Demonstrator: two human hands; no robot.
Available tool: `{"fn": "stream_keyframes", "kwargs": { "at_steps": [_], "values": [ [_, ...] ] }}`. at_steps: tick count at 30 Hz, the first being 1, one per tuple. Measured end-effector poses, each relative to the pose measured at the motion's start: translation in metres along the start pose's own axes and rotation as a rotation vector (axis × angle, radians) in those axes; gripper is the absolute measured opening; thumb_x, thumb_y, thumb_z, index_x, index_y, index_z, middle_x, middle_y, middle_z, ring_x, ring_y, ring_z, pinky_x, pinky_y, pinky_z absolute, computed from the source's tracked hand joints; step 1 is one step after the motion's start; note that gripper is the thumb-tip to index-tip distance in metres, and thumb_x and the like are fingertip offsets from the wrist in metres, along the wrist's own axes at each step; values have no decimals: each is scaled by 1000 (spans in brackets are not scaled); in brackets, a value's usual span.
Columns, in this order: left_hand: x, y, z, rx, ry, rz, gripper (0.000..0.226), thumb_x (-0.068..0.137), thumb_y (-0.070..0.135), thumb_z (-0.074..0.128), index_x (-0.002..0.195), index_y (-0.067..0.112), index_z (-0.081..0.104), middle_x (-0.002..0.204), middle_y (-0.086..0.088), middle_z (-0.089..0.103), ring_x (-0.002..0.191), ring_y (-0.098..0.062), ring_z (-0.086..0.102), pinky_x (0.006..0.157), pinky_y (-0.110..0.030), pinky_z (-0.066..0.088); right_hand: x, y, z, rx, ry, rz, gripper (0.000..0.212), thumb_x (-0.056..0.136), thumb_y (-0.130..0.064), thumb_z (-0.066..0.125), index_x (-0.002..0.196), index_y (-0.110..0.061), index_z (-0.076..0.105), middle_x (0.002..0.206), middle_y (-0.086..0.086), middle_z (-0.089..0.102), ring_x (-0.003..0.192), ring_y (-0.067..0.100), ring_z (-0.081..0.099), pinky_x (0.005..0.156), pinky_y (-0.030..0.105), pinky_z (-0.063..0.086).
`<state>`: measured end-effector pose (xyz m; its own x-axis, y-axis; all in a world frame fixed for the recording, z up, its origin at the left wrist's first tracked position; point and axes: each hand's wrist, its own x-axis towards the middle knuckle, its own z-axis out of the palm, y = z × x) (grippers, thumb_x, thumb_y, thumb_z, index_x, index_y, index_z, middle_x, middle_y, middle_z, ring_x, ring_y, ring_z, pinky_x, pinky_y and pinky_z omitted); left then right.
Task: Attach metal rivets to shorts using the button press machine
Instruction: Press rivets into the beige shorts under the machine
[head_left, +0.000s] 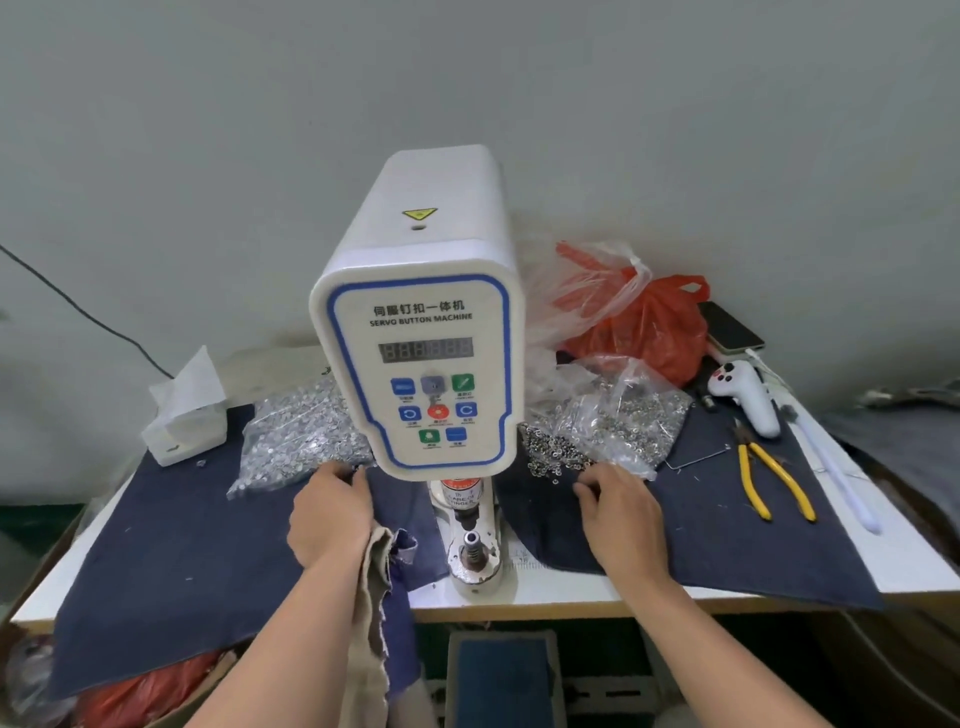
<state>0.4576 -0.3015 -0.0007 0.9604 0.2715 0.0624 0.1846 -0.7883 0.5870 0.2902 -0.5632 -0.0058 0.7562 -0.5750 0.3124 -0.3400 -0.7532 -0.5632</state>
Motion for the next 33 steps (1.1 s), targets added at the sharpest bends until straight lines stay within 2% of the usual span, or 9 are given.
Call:
{"fn": "stream_keyframes", "kwargs": {
  "at_steps": [7, 9, 13, 16, 21, 24, 27, 30, 33],
  "values": [
    [-2, 4, 0, -20, 13, -47, 22, 100, 42, 60, 104, 25, 74, 108, -16, 72, 93, -42, 66, 72, -42, 43, 0, 7, 4, 63, 34, 25, 11, 90, -24, 77, 84, -21, 68, 83, -8, 66, 83, 17, 60, 70, 29, 39],
    [-1, 5, 0, -32, 10, -71, 19, 100, 43, 62, 98, 28, 73, 98, -13, 70, 84, -38, 61, 71, -41, 43, 0, 9, 4, 82, 42, 27, 13, 89, -25, 78, 82, -21, 68, 82, -10, 67, 82, 15, 59, 69, 29, 39],
    [2, 8, 0, -59, 10, -98, 16, 99, 42, 63, 91, 32, 71, 90, -10, 66, 86, -38, 64, 71, -41, 45, 1, 12, 5, 131, 94, -47, 10, 86, -22, 81, 82, -20, 73, 81, -9, 65, 80, 15, 57, 70, 29, 40],
    [2, 6, 0, -102, 2, -101, 12, 99, 41, 63, 89, 36, 68, 85, -2, 60, 79, -31, 55, 72, -40, 45, 0, 13, 4, 163, 164, -99, 9, 85, -20, 83, 82, -16, 75, 79, -5, 65, 78, 17, 57, 71, 31, 43],
    [-2, -7, -11, -338, -59, 27, 8, 98, 31, 67, 93, 26, 71, 90, 7, 68, 91, -24, 63, 77, -35, 43, -6, -12, -10, 222, 195, -164, 9, 83, -23, 84, 81, -16, 79, 77, -6, 70, 72, 12, 60, 69, 28, 46],
    [-8, -13, -23, -535, -92, 55, 5, 95, 22, 74, 95, 25, 70, 92, 8, 72, 95, -18, 69, 85, -34, 49, -19, -51, -13, 552, -137, 165, 12, 85, -29, 82, 73, -25, 82, 72, -13, 75, 62, -1, 64, 63, 17, 46],
    [-21, -19, -36, -660, -154, 107, 15, 97, 19, 73, 102, 32, 73, 96, 11, 76, 92, 0, 70, 86, -23, 50, -37, -81, -9, 979, -466, 625, 13, 83, -19, 83, 72, -13, 80, 65, 0, 70, 46, 4, 50, 53, 20, 40],
    [-37, -27, -46, -624, -225, 172, 17, 101, 18, 67, 98, 32, 78, 92, 21, 78, 92, 14, 66, 86, -16, 46, -45, -93, -12, 1211, -578, 848, 10, 84, -9, 81, 80, 0, 77, 64, 8, 65, 47, 9, 46, 44, 21, 37],
    [-56, -33, -52, -631, -289, 163, 14, 103, 22, 64, 102, 30, 76, 91, 22, 78, 87, 11, 67, 84, -20, 47, -48, -98, -15, 1318, -647, 961, 11, 85, -7, 79, 81, 2, 75, 65, 10, 65, 47, 9, 49, 42, 18, 40]
  ]
}}
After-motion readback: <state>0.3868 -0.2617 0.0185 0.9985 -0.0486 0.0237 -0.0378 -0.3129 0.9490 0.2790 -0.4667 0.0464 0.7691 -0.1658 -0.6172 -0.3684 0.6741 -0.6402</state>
